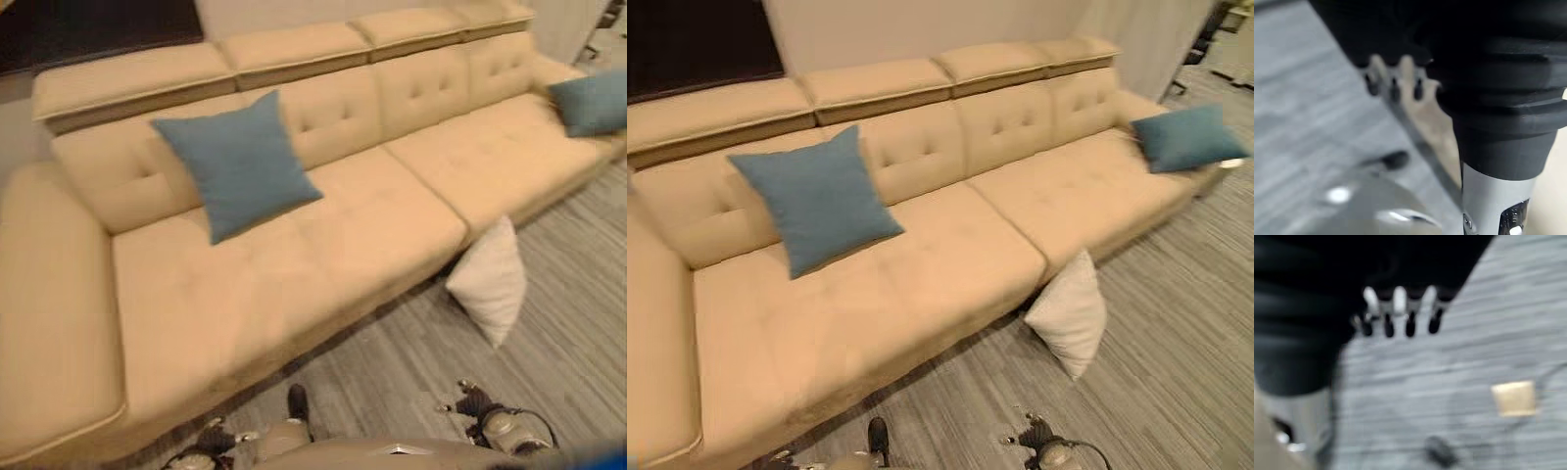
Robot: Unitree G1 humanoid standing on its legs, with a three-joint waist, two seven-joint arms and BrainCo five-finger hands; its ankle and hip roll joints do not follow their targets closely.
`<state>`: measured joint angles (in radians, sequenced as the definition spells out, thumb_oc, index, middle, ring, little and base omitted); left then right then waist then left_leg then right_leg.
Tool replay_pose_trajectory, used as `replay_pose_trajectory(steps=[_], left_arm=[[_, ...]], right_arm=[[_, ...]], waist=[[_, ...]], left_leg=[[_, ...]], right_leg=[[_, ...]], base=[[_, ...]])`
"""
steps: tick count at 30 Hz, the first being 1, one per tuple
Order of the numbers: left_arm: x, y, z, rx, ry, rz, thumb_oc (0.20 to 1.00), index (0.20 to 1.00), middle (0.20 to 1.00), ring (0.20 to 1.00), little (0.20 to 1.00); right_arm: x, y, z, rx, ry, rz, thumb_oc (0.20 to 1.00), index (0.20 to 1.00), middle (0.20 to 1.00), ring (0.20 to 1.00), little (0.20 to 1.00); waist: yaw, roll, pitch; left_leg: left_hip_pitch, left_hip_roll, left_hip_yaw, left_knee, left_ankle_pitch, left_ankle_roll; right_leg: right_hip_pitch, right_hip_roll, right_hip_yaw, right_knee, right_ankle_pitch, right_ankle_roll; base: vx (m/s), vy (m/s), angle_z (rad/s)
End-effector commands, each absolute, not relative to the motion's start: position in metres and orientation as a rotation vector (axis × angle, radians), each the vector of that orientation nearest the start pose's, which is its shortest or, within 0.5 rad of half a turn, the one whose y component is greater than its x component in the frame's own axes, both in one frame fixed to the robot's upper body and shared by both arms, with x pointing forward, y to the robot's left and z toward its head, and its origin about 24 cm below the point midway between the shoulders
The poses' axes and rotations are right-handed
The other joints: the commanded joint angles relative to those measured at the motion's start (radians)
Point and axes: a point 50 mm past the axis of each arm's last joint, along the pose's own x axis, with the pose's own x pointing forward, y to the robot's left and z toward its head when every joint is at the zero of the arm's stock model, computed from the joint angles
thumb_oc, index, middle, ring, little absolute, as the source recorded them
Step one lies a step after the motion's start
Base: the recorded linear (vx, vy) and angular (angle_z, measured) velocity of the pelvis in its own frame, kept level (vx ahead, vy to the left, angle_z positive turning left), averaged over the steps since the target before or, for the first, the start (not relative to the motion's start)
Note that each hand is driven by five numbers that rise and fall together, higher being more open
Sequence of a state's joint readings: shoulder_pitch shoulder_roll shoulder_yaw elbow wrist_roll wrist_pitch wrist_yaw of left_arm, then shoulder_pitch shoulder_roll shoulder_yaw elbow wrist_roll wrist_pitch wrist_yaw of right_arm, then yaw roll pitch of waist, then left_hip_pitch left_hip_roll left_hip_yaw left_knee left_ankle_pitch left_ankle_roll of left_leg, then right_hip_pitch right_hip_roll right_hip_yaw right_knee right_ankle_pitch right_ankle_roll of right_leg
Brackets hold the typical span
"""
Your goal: Pick up all the scattered cushions and arrange them neatly on the sofa.
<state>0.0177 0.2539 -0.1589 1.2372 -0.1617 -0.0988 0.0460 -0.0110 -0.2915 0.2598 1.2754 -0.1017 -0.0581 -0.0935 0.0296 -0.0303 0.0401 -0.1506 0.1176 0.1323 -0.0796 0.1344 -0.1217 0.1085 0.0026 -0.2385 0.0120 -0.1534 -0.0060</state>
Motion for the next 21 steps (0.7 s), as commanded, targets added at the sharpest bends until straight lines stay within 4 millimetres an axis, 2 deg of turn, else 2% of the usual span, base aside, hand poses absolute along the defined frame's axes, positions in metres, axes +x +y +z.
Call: replay_pose_trajectory(steps=[1, 2, 3, 4, 5, 7, 8, 10, 13, 14, 16, 18, 21], left_arm=[[0.125, 0.241, -0.149, 0.251, 1.049, 0.118, 1.0, 1.0, 1.0, 1.0, 1.0], [0.127, 0.238, -0.148, 0.243, 1.039, 0.117, 1.0, 1.0, 1.0, 1.0, 1.0], [0.129, 0.235, -0.148, 0.228, 1.03, 0.12, 1.0, 1.0, 1.0, 1.0, 1.0], [0.13, 0.233, -0.148, 0.216, 1.026, 0.127, 1.0, 1.0, 1.0, 1.0, 1.0], [0.13, 0.228, -0.15, 0.212, 1.027, 0.118, 1.0, 1.0, 1.0, 1.0, 1.0], [0.129, 0.225, -0.151, 0.226, 1.042, 0.093, 1.0, 1.0, 1.0, 1.0, 1.0], [0.129, 0.225, -0.151, 0.23, 1.044, 0.088, 1.0, 1.0, 1.0, 1.0, 1.0], [0.126, 0.228, -0.151, 0.249, 1.048, 0.081, 1.0, 1.0, 1.0, 1.0, 1.0], [0.131, 0.233, -0.148, 0.274, 1.03, 0.084, 1.0, 1.0, 1.0, 1.0, 1.0], [0.136, 0.236, -0.146, 0.293, 1.015, 0.086, 1.0, 1.0, 1.0, 1.0, 1.0], [0.135, 0.238, -0.146, 0.299, 1.021, 0.089, 1.0, 1.0, 1.0, 1.0, 1.0], [0.134, 0.239, -0.146, 0.298, 1.026, 0.091, 1.0, 1.0, 1.0, 1.0, 1.0], [0.132, 0.232, -0.149, 0.297, 1.039, 0.059, 1.0, 1.0, 1.0, 1.0, 1.0]], right_arm=[[0.116, -0.259, -0.148, -0.567, 1.127, -0.012, 1.0, 1.0, 1.0, 1.0, 1.0], [0.116, -0.259, -0.148, -0.567, 1.128, -0.015, 1.0, 1.0, 1.0, 1.0, 1.0], [0.116, -0.259, -0.148, -0.569, 1.129, -0.017, 1.0, 1.0, 1.0, 1.0, 1.0], [0.116, -0.26, -0.147, -0.566, 1.125, -0.022, 1.0, 1.0, 1.0, 1.0, 1.0], [0.114, -0.262, -0.148, -0.554, 1.134, -0.037, 1.0, 1.0, 1.0, 1.0, 1.0], [0.102, -0.264, -0.151, -0.537, 1.181, -0.053, 1.0, 1.0, 1.0, 1.0, 1.0], [0.102, -0.264, -0.151, -0.531, 1.181, -0.059, 1.0, 1.0, 1.0, 1.0, 1.0], [0.099, -0.261, -0.153, -0.525, 1.194, -0.053, 1.0, 1.0, 1.0, 1.0, 1.0], [0.105, -0.261, -0.151, -0.51, 1.175, -0.071, 1.0, 1.0, 1.0, 1.0, 1.0], [0.109, -0.26, -0.15, -0.513, 1.164, -0.073, 1.0, 1.0, 1.0, 1.0, 1.0], [0.107, -0.261, -0.151, -0.518, 1.166, -0.076, 1.0, 1.0, 1.0, 1.0, 1.0], [0.105, -0.261, -0.151, -0.514, 1.173, -0.079, 1.0, 1.0, 1.0, 1.0, 1.0], [0.101, -0.262, -0.152, -0.509, 1.189, -0.084, 1.0, 1.0, 1.0, 1.0, 1.0]], waist=[[-0.015, -0.052, 0.084], [-0.009, -0.055, 0.09], [0.002, -0.054, 0.097], [0.004, -0.055, 0.096], [0.005, -0.055, 0.094], [-0.019, -0.041, 0.076], [-0.021, -0.039, 0.075], [-0.018, -0.033, 0.078], [-0.016, -0.025, 0.091], [0.005, -0.016, 0.101], [0.014, -0.01, 0.094], [0.011, -0.012, 0.09], [0.0, -0.019, 0.077]], left_leg=[[0.1, -0.114, -0.043, 0.176, -0.138, 0.075], [0.094, -0.128, -0.093, 0.194, -0.143, 0.072], [0.091, -0.149, -0.18, 0.203, -0.142, 0.068], [0.085, -0.164, -0.238, 0.195, -0.147, 0.066], [0.085, -0.191, -0.304, 0.198, -0.162, 0.071], [0.109, -0.182, -0.265, 0.146, -0.165, 0.092], [0.115, -0.187, -0.264, 0.137, -0.165, 0.098], [0.136, -0.181, -0.209, 0.104, -0.163, 0.113], [0.152, -0.167, -0.156, 0.07, -0.153, 0.12], [0.161, -0.149, -0.121, 0.057, -0.149, 0.117], [0.182, -0.133, -0.079, 0.042, -0.147, 0.111], [0.192, -0.128, -0.06, 0.034, -0.144, 0.112], [0.202, -0.131, -0.046, 0.019, -0.139, 0.104]], right_leg=[[-0.022, -0.059, 0.078, -0.071, 0.133, 0.119], [-0.031, -0.057, 0.093, -0.061, 0.137, 0.115], [-0.043, -0.054, 0.114, -0.05, 0.141, 0.113], [-0.058, -0.054, 0.135, -0.046, 0.148, 0.113], [-0.074, -0.053, 0.177, -0.041, 0.158, 0.118], [-0.1, -0.055, 0.212, -0.035, 0.169, 0.129], [-0.112, -0.056, 0.229, -0.029, 0.176, 0.135], [-0.149, -0.061, 0.255, -0.003, 0.195, 0.159], [-0.195, -0.067, 0.228, 0.051, 0.204, 0.178], [-0.21, -0.1, 0.07, 0.08, 0.194, 0.169], [-0.189, -0.118, -0.094, 0.091, 0.167, 0.148], [-0.181, -0.11, -0.102, 0.095, 0.157, 0.139], [-0.151, -0.083, -0.07, 0.025, 0.164, 0.134]], base=[[-0.12, -0.102, -0.09], [-0.12, -0.063, -0.33], [-0.09, -0.009, -0.91], [-0.09, 0.014, -0.88], [-0.07, 0.04, -1.16], [-0.02, 0.133, -0.95], [0.0, 0.173, -0.76], [-0.03, 0.159, -1.31], [-0.06, 0.092, -1.39], [-0.08, 0.044, -1.2], [-0.02, -0.002, -1.36], [0.02, -0.076, -0.97], [0.08, -0.149, -0.19]])
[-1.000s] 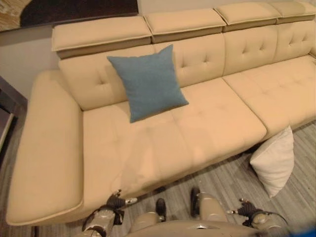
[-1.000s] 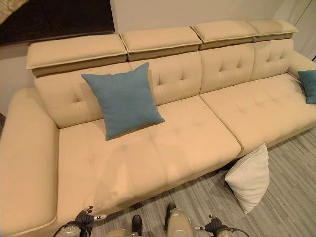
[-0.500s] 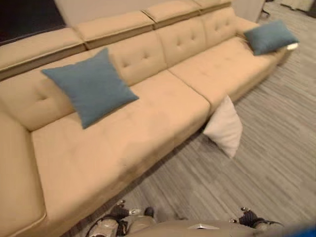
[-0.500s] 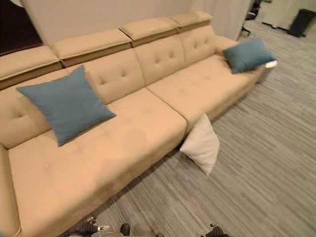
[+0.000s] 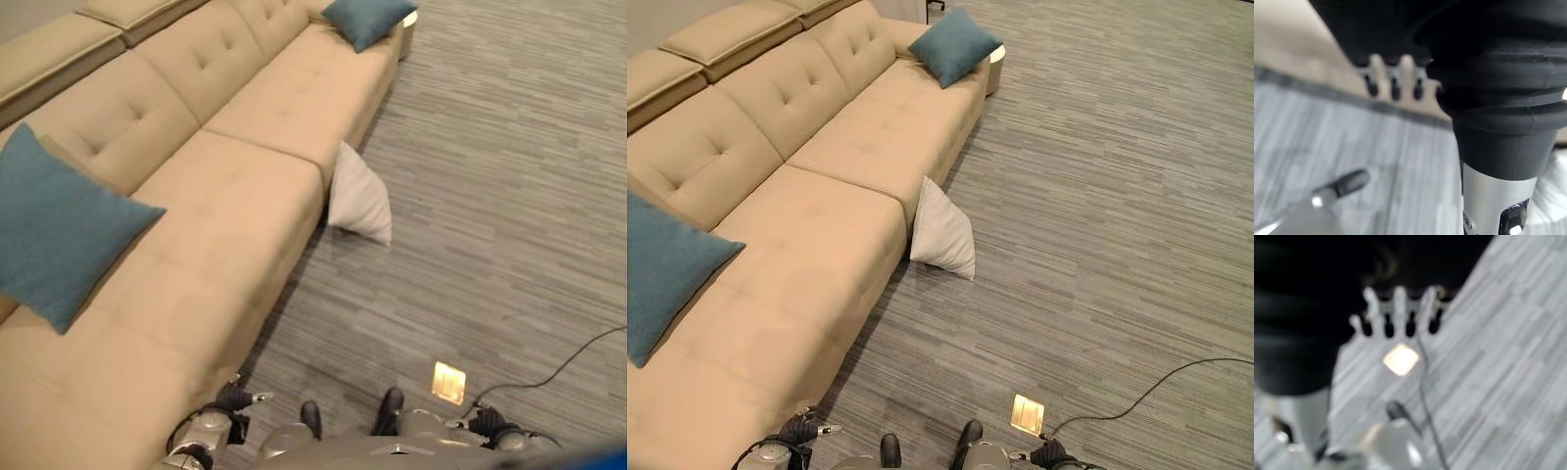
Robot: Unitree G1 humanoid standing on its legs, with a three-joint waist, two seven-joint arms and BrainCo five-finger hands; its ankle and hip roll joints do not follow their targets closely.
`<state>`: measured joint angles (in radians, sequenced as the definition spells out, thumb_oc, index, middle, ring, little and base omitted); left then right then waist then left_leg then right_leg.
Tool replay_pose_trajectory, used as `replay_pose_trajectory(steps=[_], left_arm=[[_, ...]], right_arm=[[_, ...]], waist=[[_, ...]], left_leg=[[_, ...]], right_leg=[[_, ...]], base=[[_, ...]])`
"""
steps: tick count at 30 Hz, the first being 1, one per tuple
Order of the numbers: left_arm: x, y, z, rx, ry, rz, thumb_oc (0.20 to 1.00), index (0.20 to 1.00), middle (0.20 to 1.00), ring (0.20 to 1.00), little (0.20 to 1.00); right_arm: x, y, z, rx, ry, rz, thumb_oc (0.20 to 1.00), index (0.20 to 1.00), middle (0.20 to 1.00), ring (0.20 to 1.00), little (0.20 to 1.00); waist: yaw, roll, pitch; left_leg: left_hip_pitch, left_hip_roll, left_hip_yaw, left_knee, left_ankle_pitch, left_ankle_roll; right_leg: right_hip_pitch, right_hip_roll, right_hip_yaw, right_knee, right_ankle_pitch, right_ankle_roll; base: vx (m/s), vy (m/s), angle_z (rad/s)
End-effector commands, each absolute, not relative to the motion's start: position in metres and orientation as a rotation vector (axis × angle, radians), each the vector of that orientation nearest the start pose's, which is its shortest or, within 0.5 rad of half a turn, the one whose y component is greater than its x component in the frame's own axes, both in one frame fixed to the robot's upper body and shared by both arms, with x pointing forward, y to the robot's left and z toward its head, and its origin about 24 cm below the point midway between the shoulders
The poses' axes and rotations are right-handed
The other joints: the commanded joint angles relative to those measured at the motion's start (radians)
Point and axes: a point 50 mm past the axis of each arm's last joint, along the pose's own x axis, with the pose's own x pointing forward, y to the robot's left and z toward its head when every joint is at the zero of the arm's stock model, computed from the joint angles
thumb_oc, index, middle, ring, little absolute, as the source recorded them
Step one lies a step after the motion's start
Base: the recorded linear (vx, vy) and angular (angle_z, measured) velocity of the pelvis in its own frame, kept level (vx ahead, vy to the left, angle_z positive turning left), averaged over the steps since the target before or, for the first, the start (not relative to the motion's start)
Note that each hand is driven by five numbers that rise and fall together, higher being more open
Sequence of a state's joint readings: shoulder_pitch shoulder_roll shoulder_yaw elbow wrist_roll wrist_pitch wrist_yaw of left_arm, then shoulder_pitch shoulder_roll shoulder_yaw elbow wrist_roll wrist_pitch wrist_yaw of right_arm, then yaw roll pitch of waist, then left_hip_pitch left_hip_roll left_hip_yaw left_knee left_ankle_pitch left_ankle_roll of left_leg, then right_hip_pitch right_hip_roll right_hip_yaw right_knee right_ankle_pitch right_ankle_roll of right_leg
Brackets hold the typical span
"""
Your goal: Pick up all the scattered cushions and arrange them neatly on the sofa.
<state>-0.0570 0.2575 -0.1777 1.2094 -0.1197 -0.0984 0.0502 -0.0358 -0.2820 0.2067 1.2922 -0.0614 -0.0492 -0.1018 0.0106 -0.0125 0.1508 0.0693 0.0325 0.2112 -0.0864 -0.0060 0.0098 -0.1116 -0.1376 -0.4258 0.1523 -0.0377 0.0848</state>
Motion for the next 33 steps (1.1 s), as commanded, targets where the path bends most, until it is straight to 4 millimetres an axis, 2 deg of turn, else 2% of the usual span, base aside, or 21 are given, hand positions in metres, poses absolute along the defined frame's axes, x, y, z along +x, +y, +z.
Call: replay_pose_trajectory(steps=[1, 4, 6, 7, 8, 9, 12, 13, 14, 15, 17, 19, 23, 24, 26, 27, 29, 30, 31, 32, 33], left_arm=[[0.133, 0.229, -0.149, 0.297, 1.037, 0.052, 1.0, 1.0, 1.0, 1.0, 1.0], [0.136, 0.22, -0.15, 0.302, 1.035, 0.012, 1.0, 1.0, 1.0, 1.0, 1.0], [0.138, 0.216, -0.15, 0.295, 1.028, 0.004, 1.0, 1.0, 1.0, 1.0, 1.0], [0.138, 0.215, -0.15, 0.29, 1.027, 0.006, 1.0, 1.0, 1.0, 1.0, 1.0], [0.141, 0.213, -0.15, 0.275, 1.017, 0.016, 1.0, 1.0, 1.0, 1.0, 1.0], [0.141, 0.213, -0.149, 0.275, 1.017, 0.016, 1.0, 1.0, 1.0, 1.0, 1.0], [0.141, 0.21, -0.15, 0.262, 1.013, 0.015, 1.0, 1.0, 1.0, 1.0, 1.0], [0.14, 0.21, -0.15, 0.26, 1.016, 0.019, 1.0, 1.0, 1.0, 1.0, 1.0], [0.138, 0.21, -0.151, 0.257, 1.024, 0.022, 1.0, 1.0, 1.0, 1.0, 1.0], [0.138, 0.21, -0.151, 0.257, 1.024, 0.022, 1.0, 1.0, 1.0, 1.0, 1.0], [0.133, 0.209, -0.153, 0.253, 1.039, 0.027, 1.0, 1.0, 1.0, 1.0, 1.0], [0.129, 0.212, -0.154, 0.245, 1.049, 0.042, 1.0, 1.0, 1.0, 1.0, 1.0], [0.124, 0.214, -0.155, 0.239, 1.058, 0.055, 1.0, 1.0, 1.0, 1.0, 1.0], [0.125, 0.214, -0.154, 0.237, 1.053, 0.06, 1.0, 1.0, 1.0, 1.0, 1.0], [0.138, 0.215, -0.149, 0.246, 1.004, 0.05, 1.0, 1.0, 1.0, 1.0, 1.0], [0.141, 0.215, -0.148, 0.255, 0.992, 0.043, 1.0, 1.0, 1.0, 1.0, 1.0], [0.146, 0.214, -0.146, 0.267, 0.973, 0.032, 1.0, 1.0, 1.0, 1.0, 1.0], [0.149, 0.215, -0.145, 0.276, 0.967, 0.035, 1.0, 1.0, 1.0, 1.0, 1.0], [0.15, 0.215, -0.144, 0.275, 0.968, 0.037, 1.0, 1.0, 1.0, 1.0, 1.0], [0.149, 0.215, -0.145, 0.276, 0.972, 0.039, 1.0, 1.0, 1.0, 1.0, 1.0], [0.148, 0.215, -0.146, 0.281, 0.979, 0.034, 1.0, 1.0, 1.0, 1.0, 1.0]], right_arm=[[0.102, -0.262, -0.152, -0.504, 1.182, -0.091, 1.0, 1.0, 1.0, 1.0, 1.0], [0.1, -0.263, -0.151, -0.479, 1.179, -0.116, 1.0, 1.0, 1.0, 1.0, 1.0], [0.101, -0.264, -0.151, -0.465, 1.17, -0.127, 1.0, 1.0, 1.0, 1.0, 1.0], [0.1, -0.263, -0.151, -0.464, 1.17, -0.128, 1.0, 1.0, 1.0, 1.0, 1.0], [0.103, -0.263, -0.151, -0.456, 1.161, -0.134, 1.0, 1.0, 1.0, 1.0, 1.0], [0.103, -0.263, -0.151, -0.455, 1.161, -0.134, 1.0, 1.0, 1.0, 1.0, 1.0], [0.106, -0.263, -0.15, -0.455, 1.151, -0.139, 1.0, 1.0, 1.0, 1.0, 1.0], [0.106, -0.262, -0.15, -0.453, 1.149, -0.138, 1.0, 1.0, 1.0, 1.0, 1.0], [0.107, -0.261, -0.15, -0.45, 1.142, -0.136, 1.0, 1.0, 1.0, 1.0, 1.0], [0.107, -0.261, -0.15, -0.45, 1.142, -0.136, 1.0, 1.0, 1.0, 1.0, 1.0], [0.108, -0.26, -0.15, -0.45, 1.136, -0.138, 1.0, 1.0, 1.0, 1.0, 1.0], [0.113, -0.257, -0.149, -0.444, 1.123, -0.125, 1.0, 1.0, 1.0, 1.0, 1.0], [0.115, -0.252, -0.15, -0.451, 1.116, -0.097, 1.0, 1.0, 1.0, 1.0, 1.0], [0.118, -0.25, -0.15, -0.454, 1.104, -0.09, 1.0, 1.0, 1.0, 1.0, 1.0], [0.136, -0.245, -0.144, -0.465, 1.043, -0.071, 1.0, 1.0, 1.0, 1.0, 1.0], [0.139, -0.244, -0.144, -0.462, 1.035, -0.068, 1.0, 1.0, 1.0, 1.0, 1.0], [0.141, -0.242, -0.144, -0.463, 1.03, -0.065, 1.0, 1.0, 1.0, 1.0, 1.0], [0.142, -0.241, -0.144, -0.471, 1.029, -0.062, 1.0, 1.0, 1.0, 1.0, 1.0], [0.143, -0.241, -0.143, -0.471, 1.027, -0.06, 1.0, 1.0, 1.0, 1.0, 1.0], [0.143, -0.241, -0.143, -0.471, 1.029, -0.057, 1.0, 1.0, 1.0, 1.0, 1.0], [0.142, -0.24, -0.144, -0.472, 1.033, -0.055, 1.0, 1.0, 1.0, 1.0, 1.0]], waist=[[0.013, -0.037, -0.035], [-0.005, -0.039, -0.029], [-0.011, -0.049, -0.02], [-0.01, -0.055, -0.013], [0.008, -0.06, 0.008], [0.007, -0.059, 0.009], [0.026, -0.067, 0.017], [0.032, -0.067, 0.016], [0.049, -0.06, 0.013], [0.05, -0.061, 0.014], [0.068, -0.057, 0.014], [0.081, -0.058, 0.007], [0.096, -0.064, -0.014], [0.103, -0.065, -0.018], [0.101, -0.054, -0.011], [0.095, -0.046, -0.007], [0.087, -0.035, -0.003], [0.089, -0.03, -0.007], [0.079, -0.026, -0.004], [0.073, -0.025, -0.001], [0.068, -0.035, -0.004]], left_leg=[[-0.018, -0.044, -0.127, 0.029, 0.0, -0.032], [-0.031, -0.034, -0.126, 0.101, -0.032, -0.05], [-0.058, -0.022, -0.119, 0.201, -0.057, -0.072], [-0.074, -0.016, -0.122, 0.249, -0.055, -0.078], [-0.119, -0.036, -0.17, 0.329, -0.025, -0.08], [-0.12, -0.036, -0.17, 0.331, -0.026, -0.08], [-0.203, -0.074, -0.188, 0.287, -0.029, -0.06], [-0.211, -0.081, -0.189, 0.264, -0.016, -0.056], [-0.244, -0.094, -0.207, 0.211, 0.039, -0.055], [-0.241, -0.095, -0.205, 0.208, 0.041, -0.055], [-0.286, -0.107, -0.23, 0.185, 0.089, -0.062], [-0.271, -0.105, -0.23, 0.184, 0.077, -0.053], [-0.238, -0.117, -0.237, 0.198, 0.046, -0.029], [-0.22, -0.119, -0.228, 0.199, 0.028, -0.015], [-0.127, -0.106, -0.211, 0.181, -0.019, 0.027], [-0.108, -0.1, -0.216, 0.178, -0.027, 0.031], [-0.074, -0.093, -0.219, 0.177, -0.048, 0.033], [-0.058, -0.086, -0.22, 0.168, -0.054, 0.028], [-0.032, -0.081, -0.232, 0.154, -0.067, 0.021], [-0.021, -0.08, -0.236, 0.153, -0.072, 0.016], [-0.004, -0.085, -0.24, 0.149, -0.082, 0.006]], right_leg=[[0.072, 0.063, 0.128, -0.126, 0.051, 0.041], [0.09, 0.073, 0.147, -0.158, 0.055, 0.032], [0.106, 0.077, 0.145, -0.169, 0.049, 0.023], [0.118, 0.081, 0.148, -0.176, 0.045, 0.016], [0.133, 0.086, 0.165, -0.173, 0.038, 0.004], [0.133, 0.086, 0.165, -0.173, 0.037, 0.004], [0.156, 0.088, 0.183, -0.176, 0.021, 0.006], [0.167, 0.096, 0.193, -0.178, 0.015, 0.004], [0.191, 0.121, 0.215, -0.189, 0.001, 0.002], [0.193, 0.121, 0.216, -0.189, 0.001, 0.002], [0.219, 0.14, 0.244, -0.194, -0.016, -0.001], [0.235, 0.147, 0.275, -0.175, -0.047, -0.004], [0.24, 0.131, 0.286, -0.102, -0.072, 0.008], [0.232, 0.121, 0.285, -0.046, -0.067, 0.023], [0.123, 0.079, 0.269, 0.222, 0.048, 0.091], [0.099, 0.072, 0.256, 0.263, 0.054, 0.091], [0.061, 0.033, 0.198, 0.271, 0.047, 0.075], [0.038, 0.009, 0.153, 0.215, 0.032, 0.056], [0.03, 0.01, 0.141, 0.156, 0.012, 0.042], [0.025, 0.01, 0.147, 0.131, 0.015, 0.042], [0.005, -0.004, 0.134, 0.009, 0.052, 0.048]], base=[[0.06, -0.112, -0.16], [0.09, -0.178, 0.01], [0.06, -0.151, 0.02], [0.11, -0.203, 0.05], [0.08, -0.133, 0.07], [0.08, -0.099, 0.0], [0.15, -0.085, -0.34], [0.33, -0.095, -0.06], [0.26, -0.066, -0.03], [0.27, -0.055, -0.14], [0.24, -0.03, -0.42], [0.3, 0.012, -0.43], [0.29, 0.062, -0.62], [0.29, 0.088, -0.72], [0.45, 0.115, -0.88], [0.37, 0.066, -0.73], [0.27, 0.007, 0.12], [0.29, -0.071, 0.21], [0.3, -0.096, 0.06], [0.36, -0.159, 0.04], [0.26, -0.115, 0.11]])
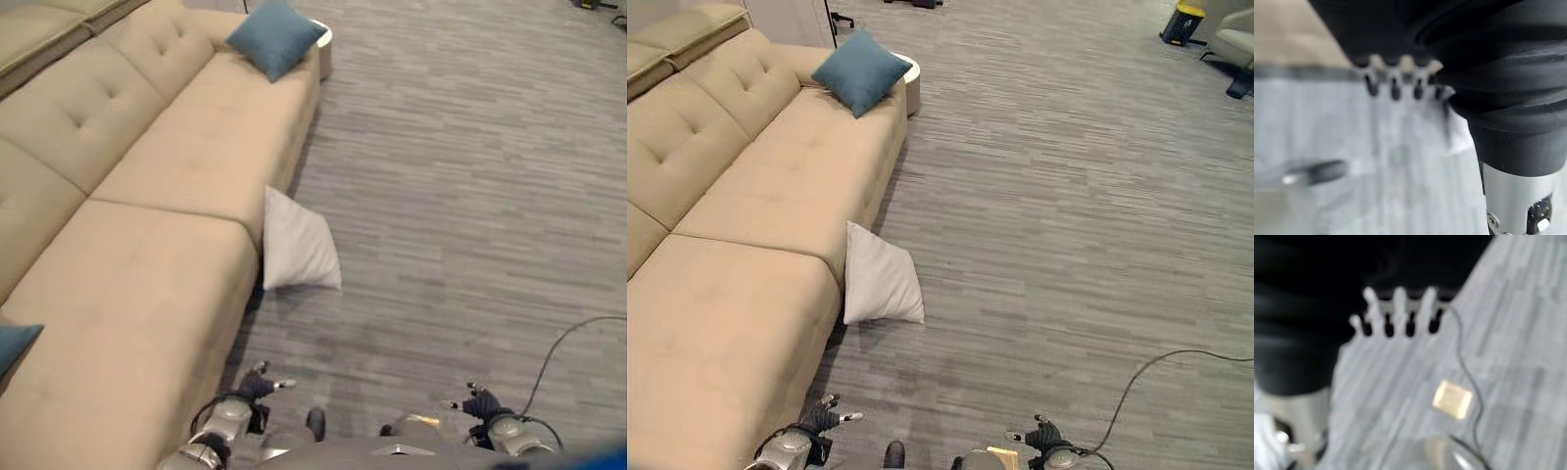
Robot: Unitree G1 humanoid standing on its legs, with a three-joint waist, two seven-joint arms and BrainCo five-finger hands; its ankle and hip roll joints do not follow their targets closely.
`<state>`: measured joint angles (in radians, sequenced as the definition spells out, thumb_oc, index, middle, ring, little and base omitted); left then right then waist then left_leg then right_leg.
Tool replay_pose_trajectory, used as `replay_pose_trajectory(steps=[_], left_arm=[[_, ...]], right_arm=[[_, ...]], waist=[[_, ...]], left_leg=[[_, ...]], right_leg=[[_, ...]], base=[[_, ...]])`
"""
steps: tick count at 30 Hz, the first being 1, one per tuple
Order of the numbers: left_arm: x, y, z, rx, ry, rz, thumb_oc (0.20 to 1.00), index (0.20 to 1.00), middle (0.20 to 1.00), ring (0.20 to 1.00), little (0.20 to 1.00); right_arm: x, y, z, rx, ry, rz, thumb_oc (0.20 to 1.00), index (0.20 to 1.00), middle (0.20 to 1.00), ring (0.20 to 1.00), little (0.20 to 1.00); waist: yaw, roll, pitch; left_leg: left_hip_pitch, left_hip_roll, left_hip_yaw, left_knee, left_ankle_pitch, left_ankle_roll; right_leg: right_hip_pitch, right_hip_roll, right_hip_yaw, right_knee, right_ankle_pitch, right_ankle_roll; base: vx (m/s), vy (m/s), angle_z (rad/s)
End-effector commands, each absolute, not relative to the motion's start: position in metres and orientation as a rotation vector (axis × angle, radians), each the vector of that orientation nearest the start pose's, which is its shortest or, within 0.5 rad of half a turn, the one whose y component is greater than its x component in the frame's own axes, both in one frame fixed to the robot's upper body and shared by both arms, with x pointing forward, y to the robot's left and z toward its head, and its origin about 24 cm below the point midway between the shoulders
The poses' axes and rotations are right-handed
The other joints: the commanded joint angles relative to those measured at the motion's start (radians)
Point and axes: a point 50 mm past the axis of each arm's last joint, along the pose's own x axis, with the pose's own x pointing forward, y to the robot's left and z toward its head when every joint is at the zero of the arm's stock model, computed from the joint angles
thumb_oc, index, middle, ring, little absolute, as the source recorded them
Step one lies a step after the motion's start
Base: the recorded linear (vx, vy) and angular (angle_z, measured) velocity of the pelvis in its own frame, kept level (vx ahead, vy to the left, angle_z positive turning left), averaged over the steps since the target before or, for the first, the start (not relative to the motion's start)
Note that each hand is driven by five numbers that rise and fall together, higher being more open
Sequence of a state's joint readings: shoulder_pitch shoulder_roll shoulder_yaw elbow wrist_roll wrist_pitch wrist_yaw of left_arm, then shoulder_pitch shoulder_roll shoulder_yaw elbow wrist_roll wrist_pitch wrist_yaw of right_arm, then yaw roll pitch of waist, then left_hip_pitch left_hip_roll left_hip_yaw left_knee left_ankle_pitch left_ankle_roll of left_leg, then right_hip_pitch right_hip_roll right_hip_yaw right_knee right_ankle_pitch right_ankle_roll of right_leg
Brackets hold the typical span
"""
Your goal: Pick up all the scattered cushions and arrange them neatly on the sofa.
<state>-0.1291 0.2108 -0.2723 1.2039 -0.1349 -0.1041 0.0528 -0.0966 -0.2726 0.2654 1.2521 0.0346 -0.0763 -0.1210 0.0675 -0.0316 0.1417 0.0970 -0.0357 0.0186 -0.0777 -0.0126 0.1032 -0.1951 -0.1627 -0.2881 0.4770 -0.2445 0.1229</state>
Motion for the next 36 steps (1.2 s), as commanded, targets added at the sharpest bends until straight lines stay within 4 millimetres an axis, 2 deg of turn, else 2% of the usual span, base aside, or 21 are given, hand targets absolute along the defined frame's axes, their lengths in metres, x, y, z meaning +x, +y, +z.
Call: replay_pose_trajectory(steps=[1, 2, 3, 5, 7, 10, 11, 14, 16, 17, 18, 20, 21, 22, 24, 26, 29, 32, 33, 35, 36], left_arm=[[0.148, 0.215, -0.146, 0.281, 0.979, 0.033, 1.0, 1.0, 1.0, 1.0, 1.0], [0.148, 0.216, -0.146, 0.28, 0.98, 0.041, 1.0, 1.0, 1.0, 1.0, 1.0], [0.148, 0.215, -0.146, 0.28, 0.98, 0.041, 1.0, 1.0, 1.0, 1.0, 1.0], [0.143, 0.216, -0.148, 0.282, 0.993, 0.046, 1.0, 1.0, 1.0, 1.0, 1.0], [0.139, 0.215, -0.149, 0.277, 1.001, 0.048, 1.0, 1.0, 1.0, 1.0, 1.0], [0.134, 0.211, -0.152, 0.259, 1.017, 0.048, 1.0, 1.0, 1.0, 1.0, 1.0], [0.138, 0.207, -0.151, 0.251, 1.008, 0.037, 1.0, 1.0, 1.0, 1.0, 1.0], [0.147, 0.203, -0.148, 0.251, 0.985, 0.026, 1.0, 1.0, 1.0, 1.0, 1.0], [0.148, 0.201, -0.148, 0.252, 0.982, 0.02, 1.0, 1.0, 1.0, 1.0, 1.0], [0.15, 0.198, -0.148, 0.256, 0.979, 0.003, 1.0, 1.0, 1.0, 1.0, 1.0], [0.15, 0.198, -0.148, 0.256, 0.979, 0.003, 1.0, 1.0, 1.0, 1.0, 1.0], [0.148, 0.197, -0.149, 0.26, 0.982, -0.003, 1.0, 1.0, 1.0, 1.0, 1.0], [0.147, 0.197, -0.15, 0.264, 0.988, -0.006, 1.0, 1.0, 1.0, 1.0, 1.0], [0.143, 0.198, -0.151, 0.273, 1.002, -0.009, 1.0, 1.0, 1.0, 1.0, 1.0], [0.14, 0.199, -0.152, 0.271, 1.014, -0.003, 1.0, 1.0, 1.0, 1.0, 1.0], [0.134, 0.206, -0.153, 0.254, 1.029, 0.032, 1.0, 1.0, 1.0, 1.0, 1.0], [0.13, 0.209, -0.154, 0.242, 1.044, 0.051, 1.0, 1.0, 1.0, 1.0, 1.0], [0.136, 0.211, -0.152, 0.248, 1.024, 0.053, 1.0, 1.0, 1.0, 1.0, 1.0], [0.14, 0.213, -0.15, 0.253, 1.011, 0.055, 1.0, 1.0, 1.0, 1.0, 1.0], [0.144, 0.215, -0.147, 0.256, 0.993, 0.06, 1.0, 1.0, 1.0, 1.0, 1.0], [0.146, 0.216, -0.147, 0.261, 0.988, 0.062, 1.0, 1.0, 1.0, 1.0, 1.0]], right_arm=[[0.142, -0.24, -0.144, -0.473, 1.034, -0.055, 1.0, 1.0, 1.0, 1.0, 1.0], [0.145, -0.238, -0.143, -0.472, 1.025, -0.051, 1.0, 1.0, 1.0, 1.0, 1.0], [0.145, -0.238, -0.143, -0.473, 1.025, -0.051, 1.0, 1.0, 1.0, 1.0, 1.0], [0.14, -0.238, -0.145, -0.47, 1.044, -0.045, 1.0, 1.0, 1.0, 1.0, 1.0], [0.138, -0.238, -0.146, -0.47, 1.05, -0.043, 1.0, 1.0, 1.0, 1.0, 1.0], [0.129, -0.239, -0.149, -0.461, 1.072, -0.049, 1.0, 1.0, 1.0, 1.0, 1.0], [0.131, -0.241, -0.147, -0.436, 1.053, -0.081, 1.0, 1.0, 1.0, 1.0, 1.0], [0.134, -0.241, -0.146, -0.426, 1.04, -0.095, 1.0, 1.0, 1.0, 1.0, 1.0], [0.133, -0.242, -0.146, -0.424, 1.043, -0.1, 1.0, 1.0, 1.0, 1.0, 1.0], [0.133, -0.243, -0.146, -0.417, 1.048, -0.105, 1.0, 1.0, 1.0, 1.0, 1.0], [0.133, -0.243, -0.146, -0.417, 1.048, -0.105, 1.0, 1.0, 1.0, 1.0, 1.0], [0.132, -0.244, -0.146, -0.419, 1.052, -0.106, 1.0, 1.0, 1.0, 1.0, 1.0], [0.132, -0.244, -0.146, -0.42, 1.052, -0.105, 1.0, 1.0, 1.0, 1.0, 1.0], [0.13, -0.243, -0.147, -0.422, 1.056, -0.099, 1.0, 1.0, 1.0, 1.0, 1.0], [0.13, -0.242, -0.148, -0.42, 1.057, -0.097, 1.0, 1.0, 1.0, 1.0, 1.0], [0.129, -0.237, -0.149, -0.426, 1.06, -0.072, 1.0, 1.0, 1.0, 1.0, 1.0], [0.135, -0.232, -0.148, -0.416, 1.036, -0.061, 1.0, 1.0, 1.0, 1.0, 1.0], [0.147, -0.228, -0.144, -0.42, 1.001, -0.046, 1.0, 1.0, 1.0, 1.0, 1.0], [0.151, -0.224, -0.143, -0.422, 0.986, -0.034, 1.0, 1.0, 1.0, 1.0, 1.0], [0.151, -0.223, -0.144, -0.418, 0.985, -0.029, 1.0, 1.0, 1.0, 1.0, 1.0], [0.154, -0.223, -0.142, -0.427, 0.975, -0.017, 1.0, 1.0, 1.0, 1.0, 1.0]], waist=[[0.011, -0.013, 0.008], [-0.007, -0.014, 0.005], [-0.006, -0.011, 0.007], [-0.026, -0.015, 0.0], [-0.031, -0.018, -0.008], [-0.034, -0.019, -0.026], [-0.028, -0.036, -0.006], [-0.014, -0.062, 0.027], [-0.009, -0.063, 0.03], [-0.001, -0.062, 0.027], [-0.002, -0.062, 0.028], [-0.002, -0.057, 0.019], [0.001, -0.048, 0.013], [0.011, -0.033, 0.004], [0.019, -0.033, 0.003], [0.026, -0.038, -0.011], [0.035, -0.038, -0.021], [0.033, -0.032, -0.008], [0.02, -0.024, 0.001], [0.011, -0.022, 0.005], [0.007, -0.021, 0.001]], left_leg=[[-0.027, -0.014, -0.048, 0.139, -0.078, -0.088], [0.005, 0.0, -0.066, 0.122, -0.085, -0.105], [0.01, 0.003, -0.066, 0.12, -0.087, -0.106], [0.052, 0.021, -0.092, 0.135, -0.097, -0.125], [0.063, 0.027, -0.091, 0.144, -0.103, -0.132], [0.036, 0.057, -0.109, 0.273, -0.025, -0.178], [-0.06, 0.069, -0.089, 0.434, 0.044, -0.199], [-0.16, 0.083, -0.05, 0.57, 0.065, -0.186], [-0.186, 0.075, -0.039, 0.566, 0.054, -0.183], [-0.238, 0.021, -0.033, 0.513, 0.016, -0.169], [-0.238, 0.021, -0.033, 0.515, 0.014, -0.169], [-0.245, -0.002, 0.003, 0.372, -0.015, -0.146], [-0.253, -0.006, 0.022, 0.275, 0.014, -0.142], [-0.277, -0.013, 0.034, 0.18, 0.084, -0.144], [-0.283, -0.017, 0.037, 0.167, 0.103, -0.148], [-0.248, -0.02, 0.021, 0.156, 0.081, -0.134], [-0.204, -0.031, 0.022, 0.154, 0.046, -0.109], [-0.146, -0.036, 0.016, 0.159, 0.004, -0.074], [-0.119, -0.034, -0.016, 0.166, -0.012, -0.06], [-0.084, -0.035, -0.042, 0.164, -0.034, -0.057], [-0.061, -0.036, -0.066, 0.156, -0.048, -0.064]], right_leg=[[0.096, 0.025, -0.006, -0.322, 0.261, 0.009], [0.053, 0.005, 0.02, -0.421, 0.318, 0.031], [0.058, 0.009, 0.02, -0.424, 0.319, 0.031], [0.047, 0.014, 0.08, -0.439, 0.345, 0.043], [0.057, 0.019, 0.082, -0.446, 0.356, 0.038], [0.101, 0.046, 0.069, -0.45, 0.331, 0.004], [0.146, 0.05, 0.054, -0.464, 0.309, -0.025], [0.195, 0.062, 0.037, -0.479, 0.274, -0.06], [0.211, 0.066, 0.033, -0.489, 0.266, -0.062], [0.236, 0.077, 0.039, -0.503, 0.252, -0.058], [0.237, 0.077, 0.039, -0.503, 0.251, -0.057], [0.254, 0.088, 0.034, -0.518, 0.242, -0.048], [0.271, 0.105, 0.03, -0.524, 0.231, -0.044], [0.302, 0.136, 0.042, -0.534, 0.211, -0.043], [0.314, 0.14, 0.048, -0.532, 0.203, -0.04], [0.323, 0.138, 0.05, -0.497, 0.173, -0.039], [0.296, 0.11, 0.039, -0.339, 0.156, -0.013], [0.204, 0.059, 0.022, -0.098, 0.235, 0.036], [0.149, 0.068, 0.065, -0.008, 0.263, 0.03], [0.107, 0.062, 0.081, -0.025, 0.259, 0.014], [0.077, 0.05, 0.089, -0.12, 0.257, 0.003]], base=[[0.38, -0.228, 0.09], [0.21, -0.14, 0.1], [0.3, -0.184, 0.05], [0.33, -0.219, 0.27], [0.23, -0.168, 0.23], [0.18, -0.267, 0.21], [0.1, -0.383, 0.41], [0.08, -0.278, 0.3], [0.15, -0.193, 0.08], [0.15, -0.077, 0.25], [0.24, -0.106, 0.21], [0.23, -0.047, -0.01], [0.39, -0.046, -0.09], [0.3, -0.033, 0.01], [0.24, -0.01, 0.19], [0.29, 0.032, -0.09], [0.24, 0.085, -0.26], [0.22, 0.109, 0.0], [0.31, 0.067, 0.11], [0.35, -0.026, 0.3], [0.36, -0.112, 0.63]])
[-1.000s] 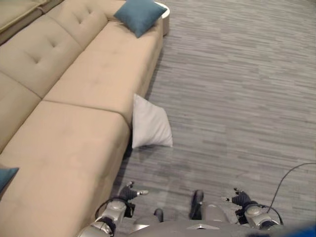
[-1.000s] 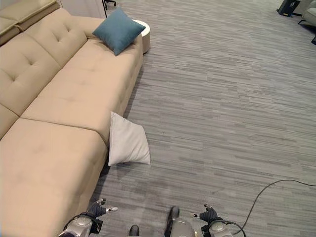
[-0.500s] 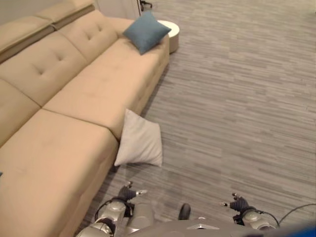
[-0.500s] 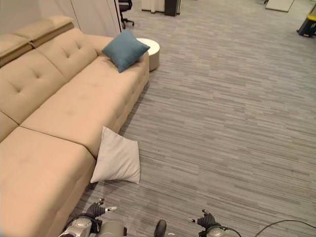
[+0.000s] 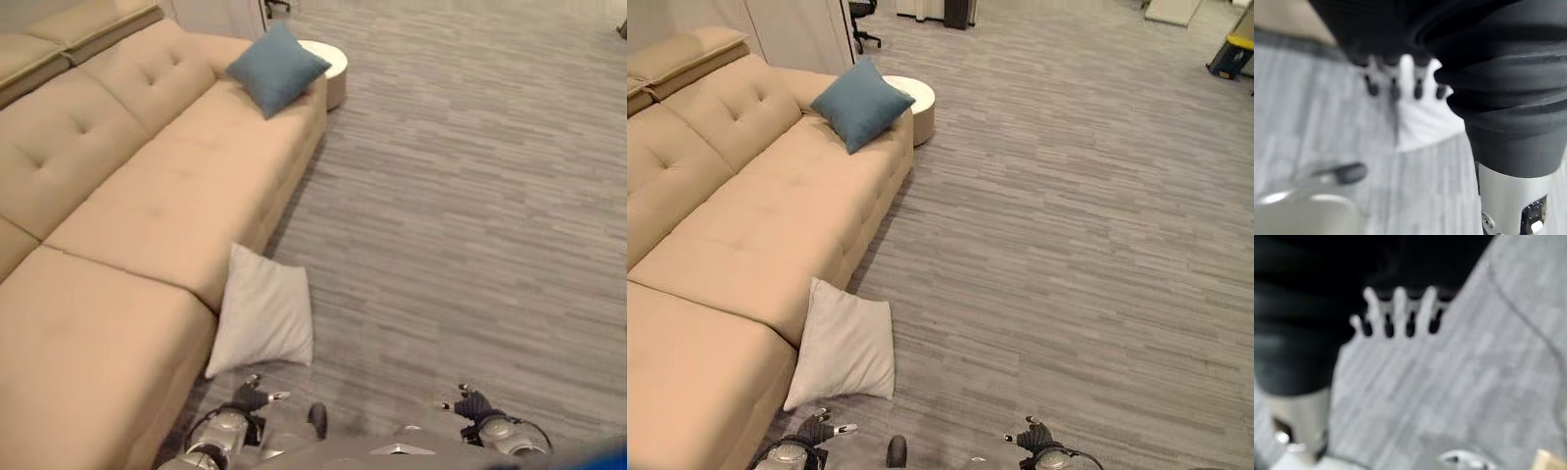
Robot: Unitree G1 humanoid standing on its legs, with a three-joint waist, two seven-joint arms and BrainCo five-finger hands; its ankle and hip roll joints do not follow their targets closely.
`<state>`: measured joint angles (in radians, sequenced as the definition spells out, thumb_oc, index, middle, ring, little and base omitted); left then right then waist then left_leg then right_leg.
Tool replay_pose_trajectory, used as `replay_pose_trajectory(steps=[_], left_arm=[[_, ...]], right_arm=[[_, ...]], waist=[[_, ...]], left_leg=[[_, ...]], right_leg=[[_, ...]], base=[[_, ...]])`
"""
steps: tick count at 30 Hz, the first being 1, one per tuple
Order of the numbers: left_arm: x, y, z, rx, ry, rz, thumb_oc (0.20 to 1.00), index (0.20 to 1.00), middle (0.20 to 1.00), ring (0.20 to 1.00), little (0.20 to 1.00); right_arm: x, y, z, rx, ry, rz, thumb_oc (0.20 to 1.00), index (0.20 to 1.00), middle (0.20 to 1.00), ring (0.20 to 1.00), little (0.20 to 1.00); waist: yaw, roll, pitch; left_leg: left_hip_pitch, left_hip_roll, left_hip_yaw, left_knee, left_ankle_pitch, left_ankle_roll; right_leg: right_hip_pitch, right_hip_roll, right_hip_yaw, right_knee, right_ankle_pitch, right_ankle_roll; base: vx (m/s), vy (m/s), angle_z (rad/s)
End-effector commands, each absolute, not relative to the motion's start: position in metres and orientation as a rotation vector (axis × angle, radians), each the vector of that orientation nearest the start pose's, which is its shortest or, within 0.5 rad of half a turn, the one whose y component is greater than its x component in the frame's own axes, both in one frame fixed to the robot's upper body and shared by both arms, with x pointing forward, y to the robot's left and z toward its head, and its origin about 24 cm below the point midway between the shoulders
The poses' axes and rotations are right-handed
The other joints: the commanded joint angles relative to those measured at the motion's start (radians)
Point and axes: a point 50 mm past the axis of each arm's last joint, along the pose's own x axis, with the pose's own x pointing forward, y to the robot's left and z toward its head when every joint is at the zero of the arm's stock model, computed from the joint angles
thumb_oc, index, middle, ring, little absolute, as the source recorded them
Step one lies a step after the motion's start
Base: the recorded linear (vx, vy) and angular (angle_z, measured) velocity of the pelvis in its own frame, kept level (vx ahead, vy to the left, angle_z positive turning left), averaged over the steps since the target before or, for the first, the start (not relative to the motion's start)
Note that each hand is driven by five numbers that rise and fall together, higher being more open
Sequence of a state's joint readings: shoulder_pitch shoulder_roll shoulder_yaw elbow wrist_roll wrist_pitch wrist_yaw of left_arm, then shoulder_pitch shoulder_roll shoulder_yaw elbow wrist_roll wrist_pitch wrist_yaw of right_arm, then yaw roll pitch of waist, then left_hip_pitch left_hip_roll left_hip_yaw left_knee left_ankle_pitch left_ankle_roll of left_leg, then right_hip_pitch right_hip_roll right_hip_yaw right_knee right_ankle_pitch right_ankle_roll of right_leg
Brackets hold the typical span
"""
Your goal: Pick up all the scattered cushions and arrange them neatly on the sofa.
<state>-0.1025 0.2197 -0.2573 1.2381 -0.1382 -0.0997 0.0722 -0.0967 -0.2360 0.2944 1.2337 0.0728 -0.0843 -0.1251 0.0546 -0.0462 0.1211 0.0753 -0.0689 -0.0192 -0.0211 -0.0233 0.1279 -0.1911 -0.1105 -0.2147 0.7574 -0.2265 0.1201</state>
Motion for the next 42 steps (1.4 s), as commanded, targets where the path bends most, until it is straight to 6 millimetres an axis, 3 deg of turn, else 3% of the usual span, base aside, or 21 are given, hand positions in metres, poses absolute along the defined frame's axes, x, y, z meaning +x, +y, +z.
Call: replay_pose_trajectory(steps=[1, 2, 4, 5, 8, 11, 12, 15, 17, 18, 19, 21, 23, 26, 29, 30, 33, 34, 36, 40, 42], left_arm=[[0.146, 0.216, -0.147, 0.262, 0.989, 0.059, 1.0, 1.0, 1.0, 1.0, 1.0], [0.146, 0.216, -0.147, 0.262, 0.989, 0.059, 1.0, 1.0, 1.0, 1.0, 1.0], [0.148, 0.216, -0.146, 0.266, 0.986, 0.061, 1.0, 1.0, 1.0, 1.0, 1.0], [0.148, 0.216, -0.146, 0.265, 0.986, 0.061, 1.0, 1.0, 1.0, 1.0, 1.0], [0.144, 0.219, -0.147, 0.259, 0.993, 0.08, 1.0, 1.0, 1.0, 1.0, 1.0], [0.135, 0.218, -0.151, 0.254, 1.024, 0.076, 1.0, 1.0, 1.0, 1.0, 1.0], [0.13, 0.218, -0.152, 0.243, 1.037, 0.082, 1.0, 1.0, 1.0, 1.0, 1.0], [0.133, 0.216, -0.152, 0.237, 1.032, 0.074, 1.0, 1.0, 1.0, 1.0, 1.0], [0.141, 0.213, -0.149, 0.218, 1.005, 0.08, 1.0, 1.0, 1.0, 1.0, 1.0], [0.145, 0.211, -0.148, 0.212, 0.993, 0.074, 1.0, 1.0, 1.0, 1.0, 1.0], [0.145, 0.211, -0.148, 0.212, 0.993, 0.074, 1.0, 1.0, 1.0, 1.0, 1.0], [0.146, 0.21, -0.148, 0.214, 0.987, 0.068, 1.0, 1.0, 1.0, 1.0, 1.0], [0.145, 0.21, -0.148, 0.217, 0.988, 0.064, 1.0, 1.0, 1.0, 1.0, 1.0], [0.142, 0.212, -0.149, 0.224, 1.001, 0.068, 1.0, 1.0, 1.0, 1.0, 1.0], [0.136, 0.217, -0.15, 0.213, 1.017, 0.091, 1.0, 1.0, 1.0, 1.0, 1.0], [0.133, 0.219, -0.151, 0.21, 1.024, 0.104, 1.0, 1.0, 1.0, 1.0, 1.0], [0.134, 0.22, -0.15, 0.21, 1.02, 0.106, 1.0, 1.0, 1.0, 1.0, 1.0], [0.14, 0.222, -0.148, 0.225, 1.007, 0.094, 1.0, 1.0, 1.0, 1.0, 1.0], [0.141, 0.222, -0.147, 0.236, 1.004, 0.087, 1.0, 1.0, 1.0, 1.0, 1.0], [0.147, 0.221, -0.145, 0.247, 0.978, 0.074, 1.0, 1.0, 1.0, 1.0, 1.0], [0.15, 0.22, -0.144, 0.25, 0.969, 0.069, 1.0, 1.0, 1.0, 1.0, 1.0]], right_arm=[[0.155, -0.222, -0.142, -0.427, 0.972, -0.013, 1.0, 1.0, 1.0, 1.0, 1.0], [0.155, -0.222, -0.142, -0.427, 0.972, -0.012, 1.0, 1.0, 1.0, 1.0, 1.0], [0.158, -0.218, -0.142, -0.423, 0.964, -0.001, 1.0, 1.0, 1.0, 1.0, 1.0], [0.158, -0.218, -0.142, -0.424, 0.964, -0.001, 1.0, 1.0, 1.0, 1.0, 1.0], [0.157, -0.218, -0.142, -0.426, 0.97, 0.002, 1.0, 1.0, 1.0, 1.0, 1.0], [0.15, -0.22, -0.145, -0.44, 0.994, 0.015, 1.0, 1.0, 1.0, 1.0, 1.0], [0.146, -0.221, -0.146, -0.446, 1.006, 0.019, 1.0, 1.0, 1.0, 1.0, 1.0], [0.143, -0.224, -0.146, -0.444, 1.005, 0.008, 1.0, 1.0, 1.0, 1.0, 1.0], [0.144, -0.226, -0.145, -0.44, 0.99, -0.01, 1.0, 1.0, 1.0, 1.0, 1.0], [0.144, -0.227, -0.145, -0.43, 0.992, -0.022, 1.0, 1.0, 1.0, 1.0, 1.0], [0.144, -0.227, -0.145, -0.43, 0.992, -0.022, 1.0, 1.0, 1.0, 1.0, 1.0], [0.143, -0.229, -0.145, -0.423, 0.998, -0.037, 1.0, 1.0, 1.0, 1.0, 1.0], [0.143, -0.231, -0.144, -0.406, 0.998, -0.05, 1.0, 1.0, 1.0, 1.0, 1.0], [0.142, -0.228, -0.145, -0.399, 0.997, -0.051, 1.0, 1.0, 1.0, 1.0, 1.0], [0.144, -0.222, -0.146, -0.406, 0.994, -0.025, 1.0, 1.0, 1.0, 1.0, 1.0], [0.147, -0.219, -0.145, -0.408, 0.981, -0.012, 1.0, 1.0, 1.0, 1.0, 1.0], [0.15, -0.216, -0.145, -0.423, 0.975, 0.007, 1.0, 1.0, 1.0, 1.0, 1.0], [0.155, -0.213, -0.143, -0.418, 0.955, 0.013, 1.0, 1.0, 1.0, 1.0, 1.0], [0.156, -0.212, -0.143, -0.418, 0.955, 0.015, 1.0, 1.0, 1.0, 1.0, 1.0], [0.163, -0.212, -0.139, -0.435, 0.928, 0.032, 1.0, 1.0, 1.0, 1.0, 1.0], [0.167, -0.212, -0.137, -0.431, 0.911, 0.029, 1.0, 1.0, 1.0, 1.0, 1.0]], waist=[[0.015, -0.01, 0.023], [0.014, -0.009, 0.025], [-0.008, -0.019, 0.025], [-0.009, -0.019, 0.026], [-0.025, -0.018, 0.019], [-0.022, -0.02, 0.004], [-0.019, -0.02, -0.003], [-0.02, -0.028, 0.006], [-0.016, -0.044, 0.037], [-0.016, -0.05, 0.047], [-0.017, -0.049, 0.047], [-0.016, -0.048, 0.048], [-0.013, -0.046, 0.032], [-0.024, -0.036, 0.019], [-0.013, -0.035, 0.011], [-0.008, -0.031, 0.012], [-0.007, -0.031, 0.016], [-0.015, -0.025, 0.029], [-0.019, -0.02, 0.029], [-0.041, -0.018, 0.03], [-0.062, -0.022, 0.03]], left_leg=[[-0.03, -0.004, -0.037, 0.099, -0.044, -0.094], [-0.027, -0.002, -0.038, 0.099, -0.045, -0.095], [0.008, -0.011, -0.083, 0.091, -0.072, -0.112], [0.009, -0.01, -0.084, 0.091, -0.072, -0.112], [0.024, -0.004, -0.127, 0.086, -0.078, -0.123], [0.029, 0.005, -0.159, 0.103, -0.081, -0.137], [0.025, 0.023, -0.188, 0.125, -0.063, -0.16], [-0.026, 0.04, -0.18, 0.199, -0.029, -0.191], [-0.122, 0.051, -0.119, 0.333, -0.006, -0.198], [-0.154, 0.07, -0.034, 0.354, -0.008, -0.192], [-0.154, 0.07, -0.034, 0.356, -0.01, -0.192], [-0.169, 0.068, 0.006, 0.34, -0.016, -0.186], [-0.196, 0.036, 0.066, 0.25, -0.029, -0.165], [-0.222, 0.051, 0.204, 0.19, 0.018, -0.149], [-0.177, 0.036, 0.168, 0.155, -0.003, -0.142], [-0.147, 0.031, 0.159, 0.139, -0.016, -0.127], [-0.125, 0.019, 0.139, 0.135, -0.031, -0.106], [-0.102, 0.017, 0.107, 0.129, -0.039, -0.091], [-0.092, 0.018, 0.091, 0.125, -0.042, -0.091], [-0.052, 0.009, 0.011, 0.113, -0.053, -0.104], [-0.038, -0.002, -0.036, 0.113, -0.064, -0.112]], right_leg=[[0.071, -0.004, 0.026, -0.454, 0.241, 0.006], [0.075, -0.003, 0.024, -0.455, 0.24, 0.006], [0.05, -0.01, 0.104, -0.657, 0.296, 0.025], [0.051, -0.01, 0.103, -0.658, 0.297, 0.025], [0.032, 0.014, 0.193, -0.648, 0.308, 0.037], [0.063, 0.016, 0.182, -0.652, 0.286, 0.025], [0.077, 0.036, 0.182, -0.652, 0.26, 0.01], [0.106, 0.031, 0.137, -0.667, 0.245, -0.005], [0.139, 0.018, 0.083, -0.681, 0.235, -0.026], [0.169, 0.018, 0.044, -0.689, 0.213, -0.039], [0.17, 0.018, 0.043, -0.689, 0.213, -0.039], [0.184, 0.017, 0.02, -0.693, 0.204, -0.041], [0.208, 0.025, -0.029, -0.702, 0.184, -0.038], [0.235, 0.047, -0.064, -0.699, 0.158, -0.043], [0.234, 0.042, -0.067, -0.647, 0.139, -0.033], [0.213, 0.018, -0.077, -0.54, 0.153, -0.007], [0.166, -0.017, -0.076, -0.431, 0.226, 0.026], [0.121, -0.012, -0.026, -0.311, 0.251, 0.037], [0.094, -0.004, -0.004, -0.297, 0.249, 0.03], [0.054, 0.014, 0.126, -0.456, 0.232, 0.007], [0.041, 0.025, 0.254, -0.547, 0.256, 0.021]], base=[[0.28, -0.096, 0.72], [0.18, -0.088, 0.41], [0.32, -0.148, 0.35], [0.32, -0.147, 0.62], [0.24, -0.124, 0.81], [0.26, -0.203, 0.65], [0.22, -0.209, 0.29], [0.1, -0.211, 0.55], [0.01, -0.279, 1.07], [0.02, -0.222, 1.23], [0.05, -0.181, 0.89], [0.07, -0.086, 0.82], [0.15, -0.098, 1.06], [0.16, -0.027, 0.66], [0.22, 0.081, 0.13], [0.22, 0.126, -0.11], [0.13, 0.093, 0.2], [0.15, 0.09, 0.39], [0.13, 0.036, 0.45], [0.2, -0.054, 0.73], [0.21, -0.094, 0.67]])
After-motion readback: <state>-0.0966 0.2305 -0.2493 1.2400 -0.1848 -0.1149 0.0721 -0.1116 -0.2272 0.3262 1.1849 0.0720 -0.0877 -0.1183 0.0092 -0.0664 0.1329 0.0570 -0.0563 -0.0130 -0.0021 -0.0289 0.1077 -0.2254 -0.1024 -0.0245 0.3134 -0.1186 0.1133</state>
